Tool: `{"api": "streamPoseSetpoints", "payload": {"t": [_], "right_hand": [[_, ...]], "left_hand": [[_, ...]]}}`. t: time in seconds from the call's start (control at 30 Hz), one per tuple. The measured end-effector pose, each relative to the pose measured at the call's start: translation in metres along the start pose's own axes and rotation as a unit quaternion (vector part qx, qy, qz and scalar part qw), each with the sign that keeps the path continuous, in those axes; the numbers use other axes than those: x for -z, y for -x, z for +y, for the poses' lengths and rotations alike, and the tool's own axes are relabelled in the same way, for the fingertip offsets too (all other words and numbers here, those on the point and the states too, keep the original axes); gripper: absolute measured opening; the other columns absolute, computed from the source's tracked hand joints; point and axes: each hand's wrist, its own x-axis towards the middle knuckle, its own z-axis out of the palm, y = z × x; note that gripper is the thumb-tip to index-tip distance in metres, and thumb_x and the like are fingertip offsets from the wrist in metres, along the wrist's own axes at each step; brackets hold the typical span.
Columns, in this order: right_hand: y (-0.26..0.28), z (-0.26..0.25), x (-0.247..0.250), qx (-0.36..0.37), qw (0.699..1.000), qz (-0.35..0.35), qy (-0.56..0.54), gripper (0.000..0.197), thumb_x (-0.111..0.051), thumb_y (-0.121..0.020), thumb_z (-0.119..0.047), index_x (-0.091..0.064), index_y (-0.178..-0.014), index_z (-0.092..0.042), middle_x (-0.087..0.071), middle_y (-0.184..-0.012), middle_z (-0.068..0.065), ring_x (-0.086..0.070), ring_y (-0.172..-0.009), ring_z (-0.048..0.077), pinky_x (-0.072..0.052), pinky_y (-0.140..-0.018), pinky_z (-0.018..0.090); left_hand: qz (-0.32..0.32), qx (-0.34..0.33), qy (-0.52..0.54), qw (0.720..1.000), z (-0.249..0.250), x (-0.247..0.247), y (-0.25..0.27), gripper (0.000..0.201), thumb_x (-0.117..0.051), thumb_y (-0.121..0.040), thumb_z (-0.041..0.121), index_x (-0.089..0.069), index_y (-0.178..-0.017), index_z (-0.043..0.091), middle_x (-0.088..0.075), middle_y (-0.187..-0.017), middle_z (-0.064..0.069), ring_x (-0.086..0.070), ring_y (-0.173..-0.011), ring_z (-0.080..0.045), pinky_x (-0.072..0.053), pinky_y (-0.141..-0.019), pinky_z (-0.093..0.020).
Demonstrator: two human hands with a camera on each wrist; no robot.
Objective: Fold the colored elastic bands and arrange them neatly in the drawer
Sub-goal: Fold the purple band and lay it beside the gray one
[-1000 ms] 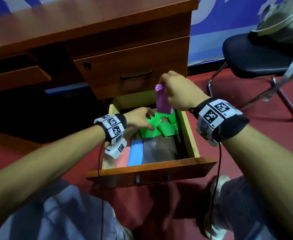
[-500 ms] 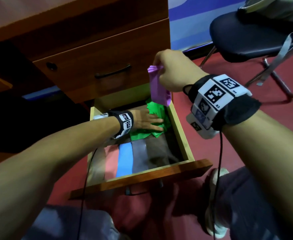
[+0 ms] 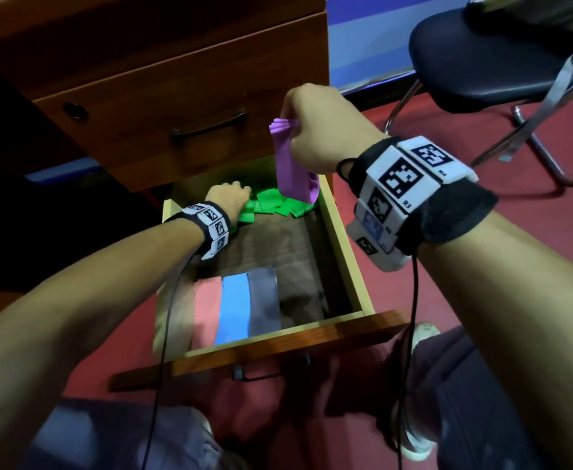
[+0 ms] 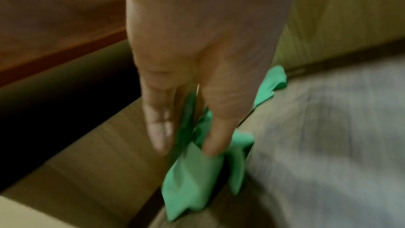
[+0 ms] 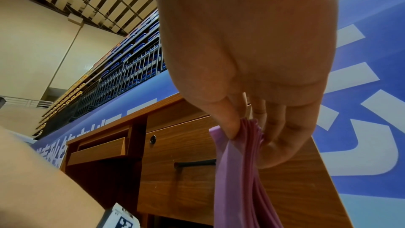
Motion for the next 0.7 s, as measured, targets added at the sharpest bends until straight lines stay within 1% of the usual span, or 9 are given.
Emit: {"api": "streamPoseSetpoints", "payload": {"t": [0.1, 0.17, 0.23, 0.33, 0.43, 0.5, 0.53, 0.63, 0.7], "right_hand": [[0.000, -0.002, -0.003, -0.003, 1.000, -0.013, 0.006, 0.036, -0.054, -0.081, -0.007, -0.063, -0.116, -0.014, -0.061, -0.120, 0.013, -0.061, -0.108, 0.037, -0.053, -0.090, 0.045], [-0.001, -0.001, -0.004, -0.006, 1.000, -0.024, 0.014, 0.038, -0.055, -0.082, -0.004, -0.063, -0.118, -0.014, -0.061, -0.120, 0.014, -0.061, -0.108, 0.038, -0.054, -0.091, 0.046], [-0.002, 0.000, -0.005, -0.007, 0.999, -0.030, 0.018, 0.038, -0.055, -0.083, -0.003, -0.063, -0.119, -0.014, -0.061, -0.121, 0.014, -0.061, -0.107, 0.037, -0.055, -0.090, 0.047], [-0.002, 0.004, -0.004, 0.006, 0.999, -0.030, 0.015, 0.037, -0.054, -0.084, -0.003, -0.065, -0.117, -0.016, -0.063, -0.119, 0.013, -0.062, -0.105, 0.036, -0.055, -0.087, 0.044], [0.000, 0.009, -0.001, 0.026, 0.998, -0.051, -0.001, 0.036, -0.052, -0.085, -0.003, -0.067, -0.113, -0.020, -0.064, -0.117, 0.009, -0.063, -0.102, 0.031, -0.052, -0.077, 0.035], [0.004, 0.009, 0.001, 0.049, 0.996, -0.080, 0.002, 0.036, -0.052, -0.087, -0.003, -0.068, -0.112, -0.023, -0.064, -0.113, 0.005, -0.062, -0.101, 0.025, -0.047, -0.073, 0.031], [0.005, 0.008, 0.003, 0.062, 0.994, -0.091, 0.003, 0.035, -0.052, -0.089, -0.004, -0.069, -0.112, -0.024, -0.064, -0.110, 0.002, -0.061, -0.099, 0.023, -0.045, -0.073, 0.030], [0.008, 0.003, 0.007, 0.095, 0.990, -0.103, -0.003, 0.031, -0.054, -0.091, -0.008, -0.071, -0.112, -0.024, -0.066, -0.105, 0.000, -0.060, -0.095, 0.017, -0.044, -0.074, 0.028], [0.008, 0.001, 0.008, 0.104, 0.990, -0.099, -0.002, 0.031, -0.056, -0.090, -0.009, -0.072, -0.111, -0.024, -0.068, -0.103, 0.000, -0.061, -0.093, 0.017, -0.046, -0.075, 0.028]], "left_hand": [[-0.025, 0.043, 0.022, 0.999, 0.013, 0.001, 0.001, 0.050, -0.070, -0.091, 0.016, -0.054, -0.138, 0.012, -0.049, -0.134, -0.013, -0.055, -0.123, -0.035, -0.051, -0.090, -0.043], [0.031, 0.028, 0.034, 0.999, 0.028, 0.004, 0.004, 0.044, -0.064, -0.093, 0.014, -0.055, -0.136, 0.011, -0.048, -0.133, -0.013, -0.054, -0.121, -0.034, -0.050, -0.088, -0.043], [0.078, -0.018, 0.100, 0.992, 0.036, 0.007, 0.003, 0.054, -0.067, -0.090, 0.017, -0.050, -0.141, 0.010, -0.046, -0.135, -0.014, -0.053, -0.121, -0.035, -0.049, -0.093, -0.045], [0.066, -0.130, 0.326, 0.934, 0.034, 0.018, 0.012, 0.094, -0.088, -0.071, 0.036, -0.042, -0.151, 0.014, -0.039, -0.149, -0.011, -0.044, -0.135, -0.031, -0.042, -0.110, -0.038], [0.058, -0.151, 0.509, 0.845, 0.030, 0.034, 0.040, 0.109, -0.098, -0.064, 0.028, -0.036, -0.153, 0.013, -0.041, -0.151, 0.003, -0.040, -0.131, -0.006, -0.032, -0.103, -0.005], [0.079, -0.151, 0.575, 0.800, 0.023, 0.051, 0.064, 0.098, -0.096, -0.067, 0.025, -0.044, -0.149, 0.014, -0.051, -0.144, 0.010, -0.047, -0.127, 0.001, -0.031, -0.094, 0.005], [0.081, -0.158, 0.585, 0.791, 0.019, 0.057, 0.076, 0.085, -0.094, -0.070, 0.023, -0.052, -0.143, 0.013, -0.057, -0.139, 0.010, -0.052, -0.124, 0.001, -0.033, -0.095, 0.003], [0.081, -0.153, 0.618, 0.767, 0.013, 0.058, 0.104, 0.043, -0.088, -0.078, 0.015, -0.070, -0.116, 0.005, -0.074, -0.114, 0.001, -0.068, -0.105, -0.007, -0.050, -0.098, -0.023], [0.063, -0.136, 0.675, 0.722, 0.013, 0.049, 0.117, 0.033, -0.082, -0.081, 0.002, -0.070, -0.111, -0.001, -0.076, -0.102, -0.002, -0.071, -0.093, -0.007, -0.055, -0.089, -0.025]]}}
